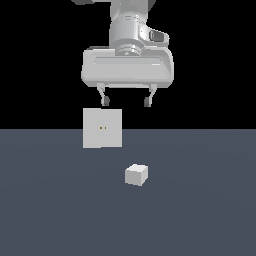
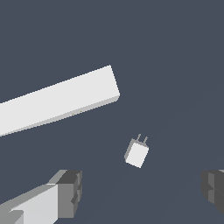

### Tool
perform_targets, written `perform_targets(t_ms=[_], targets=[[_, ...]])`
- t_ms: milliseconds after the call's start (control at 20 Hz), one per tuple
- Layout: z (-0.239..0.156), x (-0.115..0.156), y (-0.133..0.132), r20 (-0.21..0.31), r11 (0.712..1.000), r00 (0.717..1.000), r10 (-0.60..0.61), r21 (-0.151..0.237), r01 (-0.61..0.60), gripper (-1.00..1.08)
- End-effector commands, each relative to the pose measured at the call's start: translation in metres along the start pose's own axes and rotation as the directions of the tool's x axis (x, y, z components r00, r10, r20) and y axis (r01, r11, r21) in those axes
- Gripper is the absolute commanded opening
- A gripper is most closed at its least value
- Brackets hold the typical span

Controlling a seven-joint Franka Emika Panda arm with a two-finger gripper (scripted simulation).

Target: Plug the charger into the wall socket.

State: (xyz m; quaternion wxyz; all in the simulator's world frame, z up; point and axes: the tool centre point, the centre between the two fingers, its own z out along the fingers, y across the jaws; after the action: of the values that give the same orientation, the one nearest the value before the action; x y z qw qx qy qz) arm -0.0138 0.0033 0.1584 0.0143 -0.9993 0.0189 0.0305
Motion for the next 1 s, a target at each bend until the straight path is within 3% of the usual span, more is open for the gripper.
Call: perform_targets(t_ms=[0, 500, 950], targets=[[0.0, 0.0, 0.0, 0.0, 1.0, 1.0, 0.0, 0.0, 0.0, 1.0], [0.006, -0.004, 0.002, -0.033, 1.0, 0.999, 0.024, -0.005, -0.025, 1.0], [0.021, -0.013, 0.006, -0.121, 0.996, 0.989, 0.087, -0.016, -0.089, 1.0]])
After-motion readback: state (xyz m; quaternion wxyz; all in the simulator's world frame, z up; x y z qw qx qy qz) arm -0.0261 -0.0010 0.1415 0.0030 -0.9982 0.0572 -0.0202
